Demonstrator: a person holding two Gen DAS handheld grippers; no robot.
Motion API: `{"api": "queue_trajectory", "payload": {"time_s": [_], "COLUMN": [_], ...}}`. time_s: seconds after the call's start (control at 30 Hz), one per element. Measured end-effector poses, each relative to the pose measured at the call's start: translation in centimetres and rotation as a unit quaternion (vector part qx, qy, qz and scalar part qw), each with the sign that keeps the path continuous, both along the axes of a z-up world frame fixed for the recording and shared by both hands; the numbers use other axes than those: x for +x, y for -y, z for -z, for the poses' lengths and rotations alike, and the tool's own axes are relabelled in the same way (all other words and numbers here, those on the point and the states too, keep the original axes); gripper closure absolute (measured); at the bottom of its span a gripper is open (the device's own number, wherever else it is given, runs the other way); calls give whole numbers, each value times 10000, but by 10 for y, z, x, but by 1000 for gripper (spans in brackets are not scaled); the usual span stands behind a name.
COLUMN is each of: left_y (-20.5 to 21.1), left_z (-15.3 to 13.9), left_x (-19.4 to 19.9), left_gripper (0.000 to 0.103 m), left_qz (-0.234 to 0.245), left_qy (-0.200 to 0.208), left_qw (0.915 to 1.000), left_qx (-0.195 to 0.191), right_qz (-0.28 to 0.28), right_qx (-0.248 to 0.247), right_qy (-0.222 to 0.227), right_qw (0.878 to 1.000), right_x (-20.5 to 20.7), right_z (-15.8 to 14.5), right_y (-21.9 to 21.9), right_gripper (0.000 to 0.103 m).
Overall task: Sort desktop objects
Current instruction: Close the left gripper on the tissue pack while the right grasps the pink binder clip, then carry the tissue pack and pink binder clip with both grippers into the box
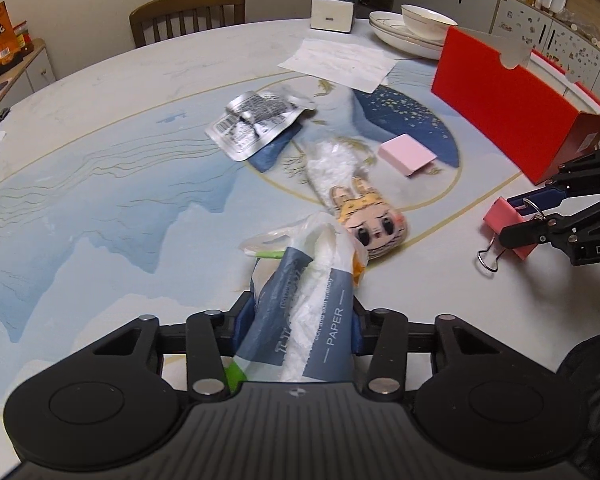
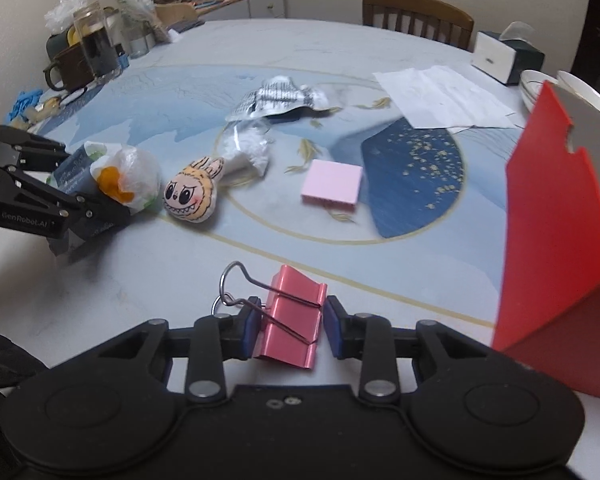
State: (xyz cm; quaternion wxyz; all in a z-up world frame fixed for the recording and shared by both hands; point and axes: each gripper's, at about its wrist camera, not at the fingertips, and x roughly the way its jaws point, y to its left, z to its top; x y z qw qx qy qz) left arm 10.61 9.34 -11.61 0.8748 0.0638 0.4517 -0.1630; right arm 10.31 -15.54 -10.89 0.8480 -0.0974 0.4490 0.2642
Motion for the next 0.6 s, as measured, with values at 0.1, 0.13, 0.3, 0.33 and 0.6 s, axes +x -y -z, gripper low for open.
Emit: {"api": "queue_trajectory", "payload": {"time_s": [0.1, 0.13, 0.3, 0.33, 0.6], "left_y": [10, 13, 31, 34, 69], "left_z": [-5, -8, -23, -27, -57], "left_x": [-2, -4, -7, -7, -4], "left_gripper": [61, 61, 61, 61, 61], "left_qz": [-41, -44, -56, -48, 148], "left_qy": [-69, -53, 11, 25, 230], "left_qw": [9999, 9999, 9998, 9997, 9991], "left_qx": [-74, -88, -204, -227, -336], "right_qz": [56, 80, 127, 138, 280], "right_qx": [56, 90, 271, 309, 649], "right_qy": [32, 26, 95, 104, 272], "right_qw": [10000, 9999, 9995, 9994, 9971], "right_x": [0, 0, -1, -1, 1], "right_z": [-6, -9, -26, -30, -61], "right_y": [9, 12, 25, 28, 51], "right_gripper": [71, 71, 70, 70, 70]}}
